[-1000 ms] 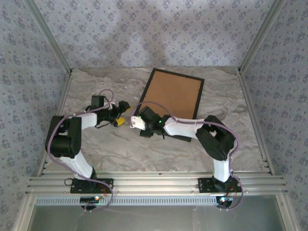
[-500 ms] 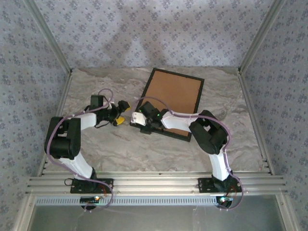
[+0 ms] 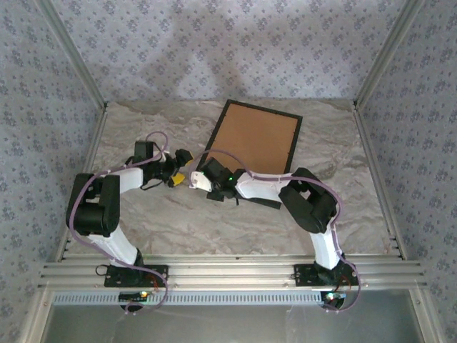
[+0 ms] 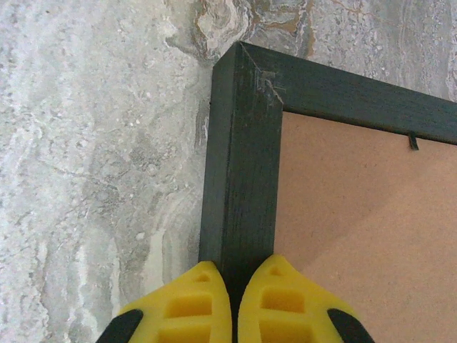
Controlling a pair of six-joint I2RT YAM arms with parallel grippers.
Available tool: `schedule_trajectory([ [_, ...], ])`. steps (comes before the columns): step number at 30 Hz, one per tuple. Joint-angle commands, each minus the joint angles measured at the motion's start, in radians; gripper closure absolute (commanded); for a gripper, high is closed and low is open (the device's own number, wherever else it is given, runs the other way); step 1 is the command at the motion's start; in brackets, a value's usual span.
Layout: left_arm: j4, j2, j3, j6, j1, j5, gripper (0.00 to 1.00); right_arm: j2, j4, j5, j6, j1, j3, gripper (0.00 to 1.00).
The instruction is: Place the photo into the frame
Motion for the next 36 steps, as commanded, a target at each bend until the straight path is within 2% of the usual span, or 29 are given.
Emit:
schedule_trajectory([
  [1,0.019,0.000,-0.008,0.002,0.001,0.022,0.02,0.025,-0.117,-0.049,0.003,-0.001,-0.035,1.00],
  [7,0.020,0.006,-0.017,0.004,0.000,0.033,0.01,-0.031,-0.213,-0.179,0.015,-0.010,0.008,1.00],
  [36,0.043,0.054,0.003,-0.008,-0.052,0.078,0.01,-0.085,-0.229,-0.183,0.029,-0.021,0.037,1.00],
])
